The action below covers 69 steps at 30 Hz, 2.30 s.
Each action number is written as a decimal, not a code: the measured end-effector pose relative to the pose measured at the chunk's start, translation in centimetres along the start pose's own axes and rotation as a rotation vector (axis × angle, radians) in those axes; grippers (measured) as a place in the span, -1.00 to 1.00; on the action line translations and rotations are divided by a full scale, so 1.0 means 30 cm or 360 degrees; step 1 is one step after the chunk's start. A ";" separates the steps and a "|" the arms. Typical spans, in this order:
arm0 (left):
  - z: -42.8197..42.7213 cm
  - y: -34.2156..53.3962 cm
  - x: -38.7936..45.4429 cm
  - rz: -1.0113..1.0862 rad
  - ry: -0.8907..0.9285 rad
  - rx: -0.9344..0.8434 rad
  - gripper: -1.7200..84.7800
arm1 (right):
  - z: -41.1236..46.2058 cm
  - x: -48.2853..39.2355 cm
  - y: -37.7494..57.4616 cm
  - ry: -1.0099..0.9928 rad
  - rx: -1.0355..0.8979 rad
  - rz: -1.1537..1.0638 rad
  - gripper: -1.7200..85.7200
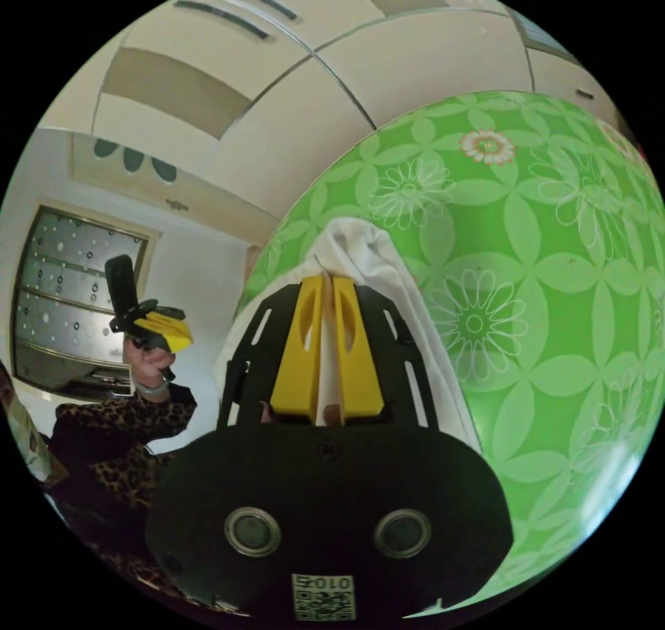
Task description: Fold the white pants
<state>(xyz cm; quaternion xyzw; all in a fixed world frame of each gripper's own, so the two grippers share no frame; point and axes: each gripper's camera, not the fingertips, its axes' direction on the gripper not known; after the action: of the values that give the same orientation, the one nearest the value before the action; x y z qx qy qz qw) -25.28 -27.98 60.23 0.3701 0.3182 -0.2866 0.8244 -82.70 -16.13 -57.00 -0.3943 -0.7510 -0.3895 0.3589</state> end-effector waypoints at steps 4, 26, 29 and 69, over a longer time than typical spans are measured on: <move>0.129 -0.028 0.083 0.0086 0.0028 -0.0105 -0.97 | 0.007 0.087 0.026 -0.0221 0.0001 0.0081 -0.87; 0.101 -0.038 0.234 0.0127 -0.0297 0.0099 -0.96 | -0.125 0.201 0.749 -0.0675 0.0593 0.0108 -0.69; -0.007 0.023 0.147 -0.0070 -0.0315 0.0231 -0.96 | -0.084 0.163 0.708 -0.0691 0.0494 0.0060 -0.66; -0.163 0.475 0.031 -0.0406 -0.0225 0.0170 -0.97 | 1.257 -0.598 0.665 0.0798 0.0236 -0.0244 -0.84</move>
<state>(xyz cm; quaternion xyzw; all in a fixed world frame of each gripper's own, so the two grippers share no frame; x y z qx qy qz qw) -16.13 -16.31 63.09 0.3490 0.2881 -0.4308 0.7807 -66.33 18.69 -82.71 -0.2001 -0.6927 -0.4450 0.5311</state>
